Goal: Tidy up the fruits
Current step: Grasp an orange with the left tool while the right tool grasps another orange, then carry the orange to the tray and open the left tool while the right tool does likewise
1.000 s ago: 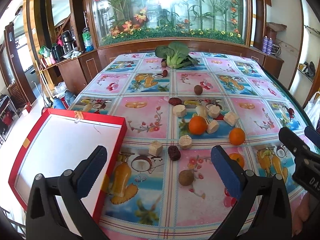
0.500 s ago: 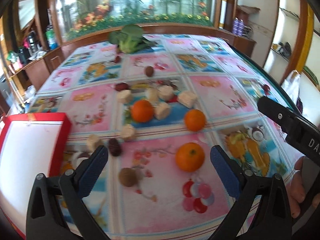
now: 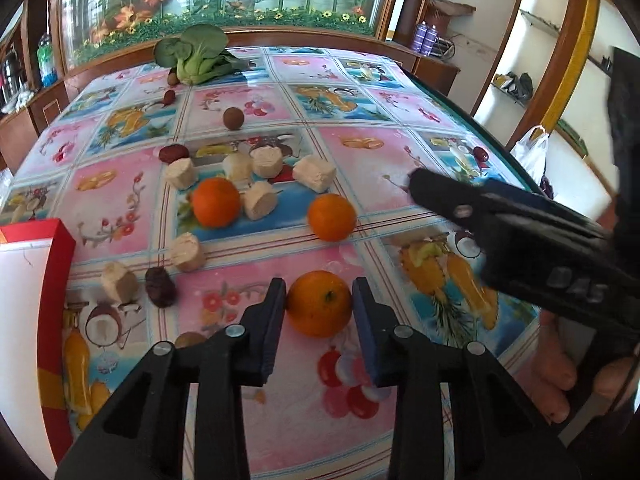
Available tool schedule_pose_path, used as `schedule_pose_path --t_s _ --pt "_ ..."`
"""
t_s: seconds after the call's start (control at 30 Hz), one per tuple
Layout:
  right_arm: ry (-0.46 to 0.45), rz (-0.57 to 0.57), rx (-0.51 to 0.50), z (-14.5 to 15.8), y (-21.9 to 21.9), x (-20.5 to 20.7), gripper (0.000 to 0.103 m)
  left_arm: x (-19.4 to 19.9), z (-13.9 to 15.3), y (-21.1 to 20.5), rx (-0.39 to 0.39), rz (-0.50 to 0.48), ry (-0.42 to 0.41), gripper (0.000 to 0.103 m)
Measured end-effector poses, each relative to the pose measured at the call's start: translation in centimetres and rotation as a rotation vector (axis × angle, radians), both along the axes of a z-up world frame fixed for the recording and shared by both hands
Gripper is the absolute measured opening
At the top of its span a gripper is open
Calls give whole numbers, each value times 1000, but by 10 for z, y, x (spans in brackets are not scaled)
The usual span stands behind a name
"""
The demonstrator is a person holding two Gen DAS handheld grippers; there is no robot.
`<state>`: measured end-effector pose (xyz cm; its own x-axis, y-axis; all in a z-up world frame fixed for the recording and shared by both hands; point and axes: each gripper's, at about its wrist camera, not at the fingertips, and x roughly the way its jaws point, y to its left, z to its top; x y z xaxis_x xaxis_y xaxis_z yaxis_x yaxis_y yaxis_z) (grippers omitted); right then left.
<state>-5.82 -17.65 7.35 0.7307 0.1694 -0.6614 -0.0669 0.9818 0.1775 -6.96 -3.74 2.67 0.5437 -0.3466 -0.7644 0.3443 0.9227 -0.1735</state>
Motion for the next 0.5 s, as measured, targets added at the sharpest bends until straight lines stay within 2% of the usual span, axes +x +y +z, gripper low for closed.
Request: schedule_pose_path --t_s 0.07,0.17,0.4,0.47,0.5 --pt "45 44 -11 -5 12 10 81 -4 1 9 14 22 -5 35" --pt "108 75 -15 -14 27 21 72 -11 7 27 26 69 -19 35" --pt "157 107 -78 -23 57 32 66 -24 29 69 41 173 -79 35" --pt "186 102 -104 -30 63 38 53 -27 33 80 38 204 -87 35" --pt "207 103 -109 -34 64 40 49 -28 35 86 40 220 -95 35"
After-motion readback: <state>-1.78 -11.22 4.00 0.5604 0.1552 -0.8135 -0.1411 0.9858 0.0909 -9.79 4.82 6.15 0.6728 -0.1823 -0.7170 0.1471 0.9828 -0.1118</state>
